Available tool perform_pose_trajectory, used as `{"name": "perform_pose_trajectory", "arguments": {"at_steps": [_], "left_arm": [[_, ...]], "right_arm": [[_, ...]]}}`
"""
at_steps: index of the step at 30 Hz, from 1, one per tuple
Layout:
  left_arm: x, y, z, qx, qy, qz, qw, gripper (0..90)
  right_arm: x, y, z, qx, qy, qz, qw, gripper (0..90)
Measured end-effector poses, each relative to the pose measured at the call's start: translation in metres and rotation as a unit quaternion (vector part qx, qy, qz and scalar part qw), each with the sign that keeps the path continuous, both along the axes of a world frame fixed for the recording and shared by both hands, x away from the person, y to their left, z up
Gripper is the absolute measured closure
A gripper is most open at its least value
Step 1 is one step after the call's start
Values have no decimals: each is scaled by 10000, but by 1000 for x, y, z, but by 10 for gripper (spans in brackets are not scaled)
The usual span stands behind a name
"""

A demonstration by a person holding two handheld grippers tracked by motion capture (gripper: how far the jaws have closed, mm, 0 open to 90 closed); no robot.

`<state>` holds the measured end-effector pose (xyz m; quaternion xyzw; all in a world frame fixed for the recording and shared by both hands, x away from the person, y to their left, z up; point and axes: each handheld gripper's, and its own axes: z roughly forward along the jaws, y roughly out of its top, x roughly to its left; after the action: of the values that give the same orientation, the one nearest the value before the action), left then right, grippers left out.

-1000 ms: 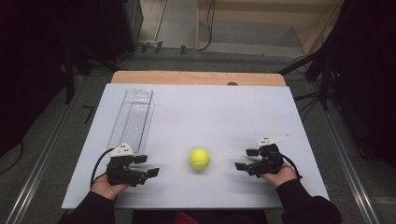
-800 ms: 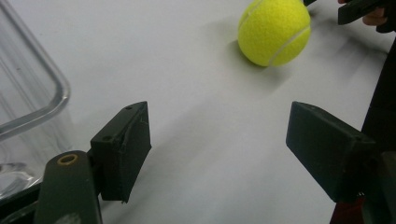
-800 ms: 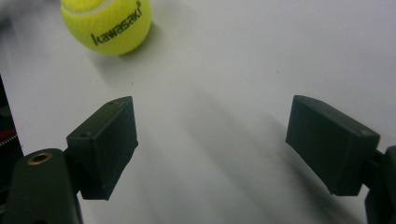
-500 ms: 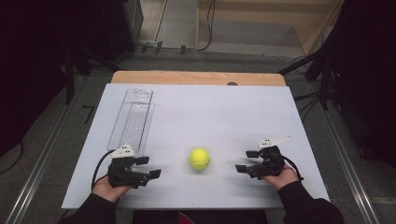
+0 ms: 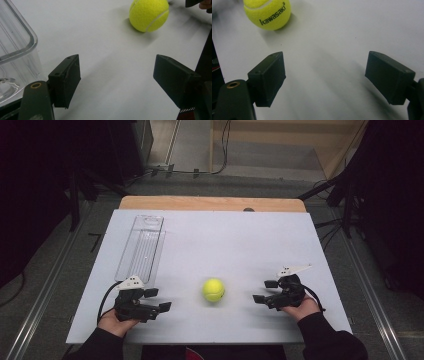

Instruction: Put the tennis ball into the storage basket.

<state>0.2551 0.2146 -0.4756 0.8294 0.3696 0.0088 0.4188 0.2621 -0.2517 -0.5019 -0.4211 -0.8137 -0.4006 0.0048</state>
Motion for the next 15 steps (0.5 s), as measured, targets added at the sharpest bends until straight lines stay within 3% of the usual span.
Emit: {"name": "perform_pose_trajectory", "arguments": {"at_steps": [15], "left_arm": [[6,-14,2,2,-81,-274,9996,220]], "right_arm": [[-12,-4,3,33,-69,-132,9999,149]]}}
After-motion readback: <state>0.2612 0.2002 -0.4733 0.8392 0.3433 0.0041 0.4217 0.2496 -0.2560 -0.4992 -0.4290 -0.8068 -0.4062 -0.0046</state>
